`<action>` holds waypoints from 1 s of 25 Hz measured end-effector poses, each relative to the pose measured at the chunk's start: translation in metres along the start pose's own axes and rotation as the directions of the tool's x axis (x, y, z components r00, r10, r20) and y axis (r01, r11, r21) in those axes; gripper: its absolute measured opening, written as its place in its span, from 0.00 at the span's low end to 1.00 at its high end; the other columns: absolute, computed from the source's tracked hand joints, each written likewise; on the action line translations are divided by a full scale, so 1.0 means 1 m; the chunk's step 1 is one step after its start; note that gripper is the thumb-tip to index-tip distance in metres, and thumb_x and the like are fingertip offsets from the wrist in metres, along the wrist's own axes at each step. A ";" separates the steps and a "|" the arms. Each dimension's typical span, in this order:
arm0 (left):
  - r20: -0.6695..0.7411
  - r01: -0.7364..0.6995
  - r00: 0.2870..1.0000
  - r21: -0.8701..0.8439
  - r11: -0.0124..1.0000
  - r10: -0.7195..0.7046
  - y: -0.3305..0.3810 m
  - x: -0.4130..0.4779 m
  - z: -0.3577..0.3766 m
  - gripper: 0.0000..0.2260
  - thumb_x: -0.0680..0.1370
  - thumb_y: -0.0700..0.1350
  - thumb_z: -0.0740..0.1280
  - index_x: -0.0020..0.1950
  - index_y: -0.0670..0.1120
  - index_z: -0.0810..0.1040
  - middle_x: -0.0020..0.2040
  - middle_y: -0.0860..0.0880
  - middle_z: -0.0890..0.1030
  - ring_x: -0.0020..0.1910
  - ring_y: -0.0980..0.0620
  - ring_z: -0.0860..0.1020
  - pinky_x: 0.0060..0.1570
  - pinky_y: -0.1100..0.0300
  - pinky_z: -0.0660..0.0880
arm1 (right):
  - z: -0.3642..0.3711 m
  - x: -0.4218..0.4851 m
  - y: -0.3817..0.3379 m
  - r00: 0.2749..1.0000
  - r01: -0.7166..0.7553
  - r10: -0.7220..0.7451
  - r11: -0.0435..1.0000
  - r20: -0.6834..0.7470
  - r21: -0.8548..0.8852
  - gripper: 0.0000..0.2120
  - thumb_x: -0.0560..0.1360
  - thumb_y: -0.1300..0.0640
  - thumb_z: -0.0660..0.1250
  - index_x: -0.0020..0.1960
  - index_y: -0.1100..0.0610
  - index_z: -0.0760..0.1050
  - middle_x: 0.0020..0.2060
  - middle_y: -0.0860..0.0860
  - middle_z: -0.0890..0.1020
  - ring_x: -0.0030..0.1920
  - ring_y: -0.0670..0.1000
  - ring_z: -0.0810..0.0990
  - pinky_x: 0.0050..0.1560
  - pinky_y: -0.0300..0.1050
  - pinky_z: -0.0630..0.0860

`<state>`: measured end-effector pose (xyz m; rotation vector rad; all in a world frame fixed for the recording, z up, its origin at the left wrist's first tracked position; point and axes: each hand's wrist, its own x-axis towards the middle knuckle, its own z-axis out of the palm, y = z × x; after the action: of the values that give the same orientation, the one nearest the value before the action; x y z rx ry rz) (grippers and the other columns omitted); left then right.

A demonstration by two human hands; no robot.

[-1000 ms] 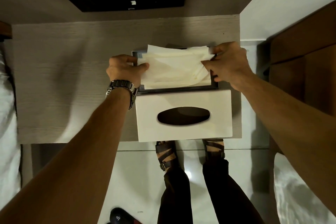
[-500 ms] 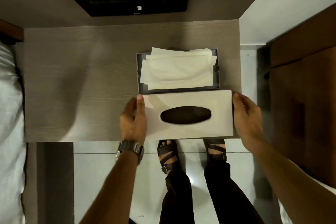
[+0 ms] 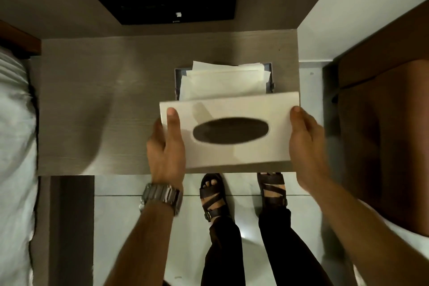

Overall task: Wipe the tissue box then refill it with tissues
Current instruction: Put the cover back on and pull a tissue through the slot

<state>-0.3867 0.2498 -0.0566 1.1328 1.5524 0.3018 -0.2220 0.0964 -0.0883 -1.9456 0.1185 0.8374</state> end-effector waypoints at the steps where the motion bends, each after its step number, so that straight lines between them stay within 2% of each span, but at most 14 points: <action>1: 0.001 -0.005 1.000 0.007 1.000 0.005 0.017 0.011 0.004 0.20 0.70 0.74 0.58 0.52 0.64 0.75 0.47 0.56 0.83 0.43 0.53 0.83 0.35 0.58 0.79 | 0.005 0.012 -0.013 1.000 0.021 -0.021 1.000 0.007 0.002 0.19 0.82 0.39 0.56 0.66 0.46 0.72 0.55 0.45 0.80 0.52 0.46 0.80 0.44 0.40 0.78; 4: 0.004 0.007 1.000 0.064 0.998 -0.007 0.055 0.050 0.022 0.32 0.68 0.76 0.57 0.63 0.58 0.74 0.61 0.49 0.77 0.56 0.46 0.78 0.52 0.46 0.78 | 0.021 0.049 -0.045 0.999 0.031 -0.032 0.999 0.007 0.012 0.16 0.82 0.38 0.55 0.62 0.47 0.69 0.51 0.43 0.77 0.52 0.44 0.76 0.47 0.41 0.74; 6: -0.001 -0.008 1.000 0.119 0.993 0.008 0.068 0.070 0.034 0.36 0.70 0.75 0.57 0.68 0.53 0.73 0.64 0.47 0.76 0.60 0.44 0.76 0.60 0.44 0.74 | 0.029 0.070 -0.054 1.000 -0.018 0.018 1.000 0.015 0.007 0.16 0.82 0.37 0.54 0.64 0.45 0.64 0.50 0.42 0.74 0.51 0.45 0.74 0.45 0.40 0.70; 7: 0.000 -0.002 1.000 0.137 0.991 0.002 0.070 0.077 0.039 0.37 0.71 0.75 0.57 0.69 0.51 0.72 0.66 0.46 0.75 0.61 0.43 0.75 0.61 0.45 0.72 | 0.032 0.078 -0.055 0.999 -0.036 0.036 0.999 0.017 -0.003 0.18 0.82 0.38 0.54 0.66 0.46 0.64 0.51 0.43 0.74 0.52 0.46 0.74 0.47 0.41 0.70; 8: 0.001 0.009 1.000 0.149 0.989 -0.009 0.070 0.083 0.041 0.38 0.71 0.75 0.57 0.70 0.49 0.72 0.66 0.45 0.75 0.62 0.43 0.74 0.60 0.47 0.71 | 0.034 0.084 -0.056 0.999 -0.045 0.045 0.999 0.012 -0.009 0.19 0.82 0.38 0.53 0.67 0.48 0.64 0.53 0.44 0.74 0.54 0.47 0.74 0.51 0.43 0.70; 10: -0.009 0.034 0.999 0.166 0.986 -0.033 0.067 0.094 0.044 0.38 0.71 0.75 0.57 0.70 0.48 0.72 0.66 0.45 0.75 0.61 0.43 0.74 0.57 0.48 0.71 | 0.039 0.094 -0.055 0.999 -0.036 0.037 0.999 0.008 -0.020 0.14 0.83 0.41 0.52 0.63 0.47 0.66 0.53 0.45 0.75 0.54 0.46 0.74 0.55 0.45 0.70; 13: -0.022 0.075 0.997 0.156 0.985 -0.072 0.060 0.102 0.044 0.40 0.69 0.76 0.59 0.69 0.49 0.71 0.64 0.46 0.75 0.58 0.43 0.74 0.54 0.48 0.70 | 0.044 0.100 -0.054 0.999 -0.039 0.041 0.997 0.023 -0.062 0.08 0.84 0.43 0.52 0.56 0.45 0.64 0.45 0.40 0.73 0.46 0.41 0.72 0.44 0.39 0.68; 15: -0.016 0.095 0.996 0.152 0.984 -0.093 0.055 0.103 0.046 0.39 0.67 0.77 0.59 0.67 0.50 0.70 0.64 0.46 0.74 0.58 0.43 0.74 0.58 0.45 0.71 | 0.044 0.101 -0.054 0.999 -0.042 0.044 0.995 0.022 -0.093 0.07 0.84 0.43 0.51 0.54 0.44 0.65 0.44 0.40 0.73 0.45 0.41 0.72 0.39 0.37 0.66; 17: -0.001 0.094 0.995 0.163 0.982 -0.095 0.052 0.102 0.048 0.37 0.67 0.77 0.59 0.63 0.49 0.71 0.63 0.45 0.75 0.57 0.42 0.74 0.60 0.43 0.72 | 0.043 0.102 -0.053 0.999 -0.043 0.046 0.991 0.018 -0.127 0.08 0.84 0.43 0.51 0.53 0.44 0.67 0.44 0.40 0.74 0.45 0.41 0.72 0.38 0.37 0.66; 19: 0.001 0.093 0.995 0.177 0.980 -0.095 0.050 0.105 0.050 0.41 0.67 0.77 0.58 0.67 0.48 0.72 0.63 0.45 0.75 0.58 0.42 0.74 0.60 0.44 0.71 | 0.043 0.104 -0.050 0.999 -0.036 0.041 0.987 0.030 -0.157 0.12 0.84 0.44 0.50 0.50 0.45 0.70 0.44 0.41 0.75 0.45 0.41 0.74 0.38 0.37 0.67; 22: -0.018 0.086 0.996 0.175 0.981 -0.084 0.050 0.114 0.048 0.37 0.69 0.77 0.57 0.65 0.49 0.72 0.59 0.47 0.74 0.55 0.44 0.74 0.56 0.46 0.71 | 0.046 0.104 -0.048 0.999 -0.027 0.033 0.986 0.036 -0.163 0.16 0.84 0.45 0.50 0.43 0.45 0.71 0.42 0.41 0.77 0.44 0.41 0.76 0.38 0.37 0.69; 25: -0.042 0.114 0.993 0.209 0.971 -0.107 0.042 0.121 0.044 0.39 0.72 0.75 0.56 0.72 0.49 0.68 0.59 0.47 0.71 0.56 0.44 0.71 0.56 0.48 0.69 | 0.051 0.105 -0.046 1.000 -0.013 0.017 0.987 0.026 -0.162 0.18 0.84 0.45 0.50 0.41 0.46 0.73 0.42 0.43 0.79 0.46 0.44 0.78 0.45 0.41 0.75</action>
<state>-0.3160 0.3489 -0.1161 1.2040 1.6979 0.0801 -0.1497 0.1888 -0.1315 -2.0857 0.0499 0.9073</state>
